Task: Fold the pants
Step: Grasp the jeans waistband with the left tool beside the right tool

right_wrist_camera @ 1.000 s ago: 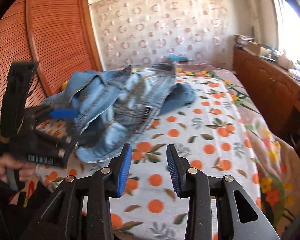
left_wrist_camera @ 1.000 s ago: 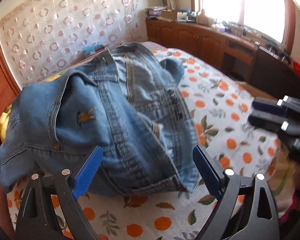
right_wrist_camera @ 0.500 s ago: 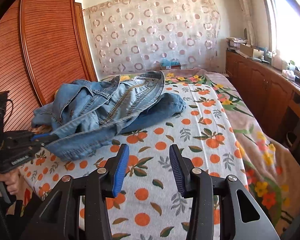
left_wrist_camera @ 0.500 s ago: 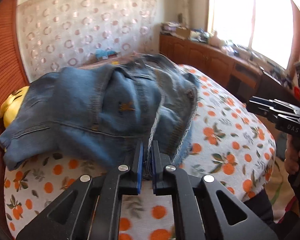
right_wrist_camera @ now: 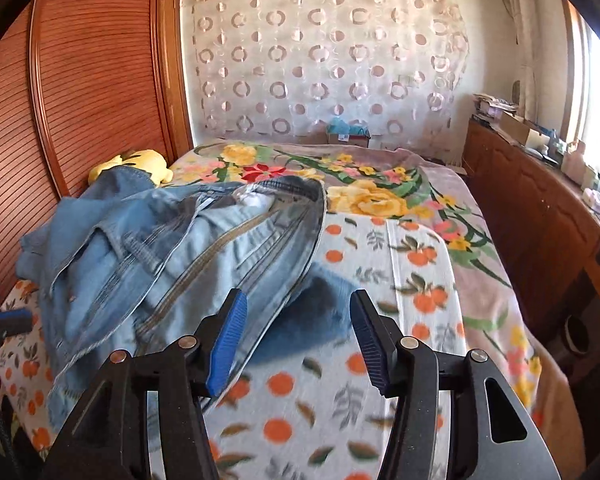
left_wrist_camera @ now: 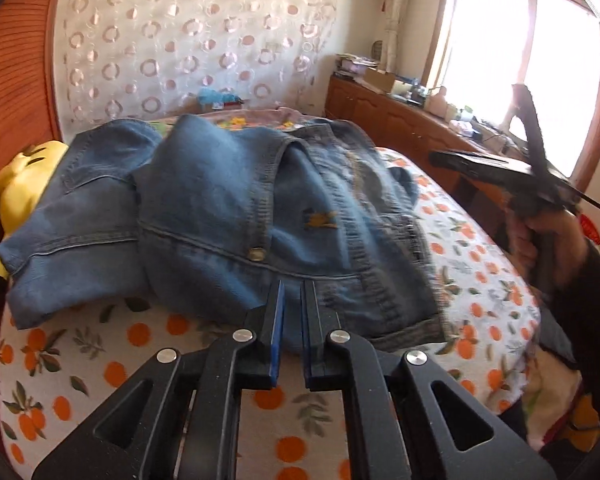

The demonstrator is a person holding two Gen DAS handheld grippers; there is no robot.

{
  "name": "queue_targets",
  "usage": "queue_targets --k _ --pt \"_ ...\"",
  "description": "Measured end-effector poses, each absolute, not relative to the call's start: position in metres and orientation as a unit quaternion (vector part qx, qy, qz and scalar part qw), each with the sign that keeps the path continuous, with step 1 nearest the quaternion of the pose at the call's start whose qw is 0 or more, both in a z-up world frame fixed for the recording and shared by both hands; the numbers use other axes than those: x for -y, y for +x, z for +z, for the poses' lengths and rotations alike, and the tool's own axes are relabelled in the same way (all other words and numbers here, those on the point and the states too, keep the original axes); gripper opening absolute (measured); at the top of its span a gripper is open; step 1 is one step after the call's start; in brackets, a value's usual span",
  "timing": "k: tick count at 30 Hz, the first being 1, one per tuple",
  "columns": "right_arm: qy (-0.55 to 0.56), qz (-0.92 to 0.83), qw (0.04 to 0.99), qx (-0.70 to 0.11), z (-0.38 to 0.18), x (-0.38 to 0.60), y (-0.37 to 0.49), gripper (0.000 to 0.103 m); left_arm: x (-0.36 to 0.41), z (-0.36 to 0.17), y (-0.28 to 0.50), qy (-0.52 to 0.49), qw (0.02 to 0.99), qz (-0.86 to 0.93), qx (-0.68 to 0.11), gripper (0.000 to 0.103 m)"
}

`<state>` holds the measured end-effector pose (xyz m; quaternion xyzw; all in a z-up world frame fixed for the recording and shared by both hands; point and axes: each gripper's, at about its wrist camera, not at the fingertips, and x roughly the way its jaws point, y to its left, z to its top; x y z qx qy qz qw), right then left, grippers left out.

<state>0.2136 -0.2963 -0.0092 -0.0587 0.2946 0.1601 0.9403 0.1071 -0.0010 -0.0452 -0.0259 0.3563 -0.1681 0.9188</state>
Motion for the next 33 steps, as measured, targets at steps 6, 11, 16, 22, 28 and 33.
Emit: queue_targets --k 6,11,16,22,28,33 --pt "-0.078 0.157 0.940 -0.292 -0.005 0.291 0.249 0.056 0.026 -0.035 0.114 -0.021 0.910 -0.192 -0.368 0.049" --pt "-0.077 0.154 0.943 -0.285 -0.006 0.297 0.253 0.056 0.053 -0.038 0.123 -0.003 0.899 -0.203 -0.389 0.049" --pt "-0.073 0.145 0.945 -0.285 -0.012 0.302 0.251 0.057 0.079 -0.048 0.126 0.039 0.889 -0.197 -0.412 0.049" --pt "-0.084 0.140 0.945 -0.282 -0.016 0.301 0.245 0.057 0.072 -0.059 0.123 0.051 0.890 -0.185 -0.414 0.015" --pt "-0.093 0.155 0.942 -0.283 -0.016 0.292 0.256 0.058 0.043 -0.061 0.128 0.024 0.896 -0.169 -0.411 0.004" --pt "-0.091 0.176 0.935 -0.294 -0.016 0.286 0.290 0.058 0.024 -0.063 0.138 0.007 0.898 -0.160 -0.410 0.004"
